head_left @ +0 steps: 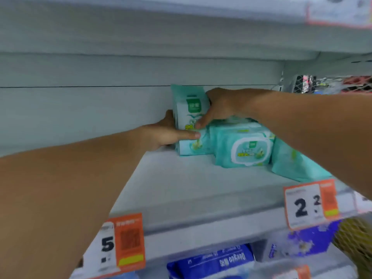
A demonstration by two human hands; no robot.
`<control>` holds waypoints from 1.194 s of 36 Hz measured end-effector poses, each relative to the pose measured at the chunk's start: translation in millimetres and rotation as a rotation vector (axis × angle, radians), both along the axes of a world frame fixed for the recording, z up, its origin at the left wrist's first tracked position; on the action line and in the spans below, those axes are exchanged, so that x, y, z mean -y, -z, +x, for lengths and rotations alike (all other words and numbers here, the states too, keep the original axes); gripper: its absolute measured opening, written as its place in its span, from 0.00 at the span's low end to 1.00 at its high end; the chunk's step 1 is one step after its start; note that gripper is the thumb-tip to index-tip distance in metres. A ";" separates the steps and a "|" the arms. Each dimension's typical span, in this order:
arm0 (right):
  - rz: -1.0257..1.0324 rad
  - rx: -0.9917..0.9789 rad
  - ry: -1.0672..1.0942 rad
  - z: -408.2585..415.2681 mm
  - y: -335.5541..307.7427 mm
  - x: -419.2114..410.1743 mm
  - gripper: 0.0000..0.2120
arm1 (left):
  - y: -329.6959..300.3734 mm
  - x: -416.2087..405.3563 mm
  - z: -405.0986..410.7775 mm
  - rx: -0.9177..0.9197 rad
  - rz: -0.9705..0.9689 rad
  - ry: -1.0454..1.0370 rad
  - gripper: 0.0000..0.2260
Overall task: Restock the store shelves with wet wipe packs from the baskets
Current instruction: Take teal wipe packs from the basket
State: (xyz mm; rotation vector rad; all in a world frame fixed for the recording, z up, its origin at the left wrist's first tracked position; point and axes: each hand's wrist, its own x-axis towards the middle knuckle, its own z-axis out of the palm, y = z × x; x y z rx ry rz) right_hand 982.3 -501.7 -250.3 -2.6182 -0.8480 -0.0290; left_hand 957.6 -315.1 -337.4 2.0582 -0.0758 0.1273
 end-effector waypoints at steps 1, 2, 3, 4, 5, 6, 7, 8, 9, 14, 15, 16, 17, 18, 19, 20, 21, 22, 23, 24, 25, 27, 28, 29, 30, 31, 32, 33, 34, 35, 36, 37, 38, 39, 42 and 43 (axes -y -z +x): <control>-0.025 -0.021 0.001 9.4 5.2 -6.2 0.31 | 1.7 -4.0 5.0 -0.003 -0.047 -0.011 0.52; -0.025 -0.045 0.000 18.5 11.3 -11.9 0.31 | 3.7 -7.3 8.1 -0.003 -0.064 -0.032 0.49; -0.002 -0.073 -0.005 26.8 17.5 -16.7 0.30 | 8.0 -10.0 12.4 -0.003 -0.071 -0.040 0.47; 0.026 -0.093 -0.025 32.8 22.6 -20.3 0.28 | 11.7 -11.3 14.8 -0.003 -0.053 -0.056 0.47; 0.045 -0.093 -0.038 37.7 26.1 -23.6 0.27 | 15.6 -13.0 17.4 0.007 -0.002 -0.065 0.49; 0.054 -0.080 -0.042 40.9 28.2 -26.2 0.26 | 18.7 -14.0 19.7 0.011 0.086 -0.075 0.52; 0.062 -0.064 -0.042 42.6 29.5 -28.2 0.26 | 20.6 -13.7 20.5 0.015 0.154 -0.076 0.55; 0.073 -0.064 -0.036 44.4 29.8 -29.4 0.26 | 21.2 -13.4 20.7 0.010 0.195 -0.085 0.57; 0.092 -0.072 -0.034 44.9 29.8 -30.3 0.26 | 21.9 -13.9 22.6 0.011 0.206 -0.090 0.57; 0.109 -0.028 -0.010 45.4 29.7 -31.0 0.26 | 28.3 -6.2 27.3 0.135 0.272 -0.218 0.44; 0.109 -0.030 0.002 46.1 30.1 -31.4 0.26 | 28.5 -4.7 28.2 0.154 0.283 -0.240 0.42; 0.118 -0.044 0.013 48.1 30.3 -31.9 0.27 | 26.9 -3.7 26.4 0.139 0.280 -0.266 0.40; 0.138 -0.063 0.023 50.0 30.5 -32.6 0.28 | 25.5 -4.3 26.9 0.127 0.254 -0.296 0.38; 0.157 -0.078 0.039 52.2 30.6 -32.6 0.31 | 23.6 -5.4 24.7 0.127 0.198 -0.327 0.38; 0.170 -0.082 0.058 54.0 30.6 -32.3 0.33 | 22.0 -6.7 23.9 0.146 0.117 -0.344 0.40; 0.176 -0.077 0.077 54.9 30.3 -31.9 0.35 | 20.4 -6.4 21.1 0.176 0.046 -0.344 0.42; 0.180 -0.065 0.089 55.2 30.2 -31.9 0.35 | 22.2 -9.1 21.0 0.232 -0.011 -0.329 0.43; 0.184 -0.055 0.098 55.1 30.3 -32.0 0.36 | 23.2 -9.1 18.0 0.268 -0.029 -0.309 0.42; 0.187 -0.045 0.099 55.9 30.3 -32.2 0.36 | 23.8 -8.6 16.9 0.299 -0.033 -0.280 0.39; 0.192 -0.040 0.094 56.0 30.4 -32.4 0.34 | 23.9 -7.4 15.3 0.310 -0.021 -0.258 0.37; 0.197 -0.039 0.086 56.0 30.8 -32.5 0.32 | 24.0 -7.0 15.7 0.328 -0.006 -0.250 0.36; 0.216 -0.056 0.078 56.0 31.3 -32.4 0.26 | 22.0 -3.5 13.9 0.310 0.015 -0.235 0.34; 0.226 -0.071 0.080 56.2 31.8 -32.2 0.25 | 23.7 -4.9 16.6 0.283 0.010 -0.231 0.33; 0.241 -0.085 0.085 57.5 32.4 -32.5 0.24 | 22.6 -3.5 15.4 0.250 0.005 -0.241 0.33; 0.270 -0.105 0.092 58.7 33.2 -32.6 0.23 | 22.5 -3.3 15.1 0.204 -0.004 -0.246 0.32; 0.309 -0.130 0.098 60.3 34.1 -33.0 0.22 | 23.6 -4.9 17.8 0.172 -0.009 -0.251 0.31; 0.346 -0.153 0.103 60.9 34.7 -33.4 0.20 | 22.6 -4.4 16.8 0.156 0.001 -0.250 0.29; 0.376 -0.175 0.106 60.6 34.9 -33.5 0.18 | 20.7 -1.6 13.4 0.145 0.020 -0.252 0.28; 0.402 -0.198 0.107 59.6 35.0 -33.3 0.17 | 19.2 0.3 11.3 0.140 0.027 -0.255 0.28; 0.423 -0.216 0.105 59.8 35.3 -33.5 0.18 | 19.8 0.0 12.4 0.141 0.039 -0.251 0.28; 0.433 -0.224 0.100 60.2 35.6 -33.9 0.19 | 19.7 0.4 11.3 0.125 0.066 -0.254 0.27; 0.432 -0.223 0.093 60.7 35.7 -34.3 0.20 | 20.2 0.7 11.5 0.119 0.081 -0.258 0.26; 0.419 -0.218 0.090 60.6 35.6 -34.9 0.21 | 21.6 -0.2 12.2 0.116 0.095 -0.268 0.27; 0.401 -0.214 0.089 60.5 35.4 -35.6 0.22 | 22.8 -0.7 12.9 0.112 0.103 -0.261 0.30; 0.350 -0.197 0.102 56.0 33.4 -35.3 0.24 | 23.9 -5.2 15.9 0.052 0.150 -0.244 0.34; 0.336 -0.194 0.107 54.2 33.0 -34.2 0.24 | 19.9 -3.4 11.3 0.012 0.173 -0.241 0.33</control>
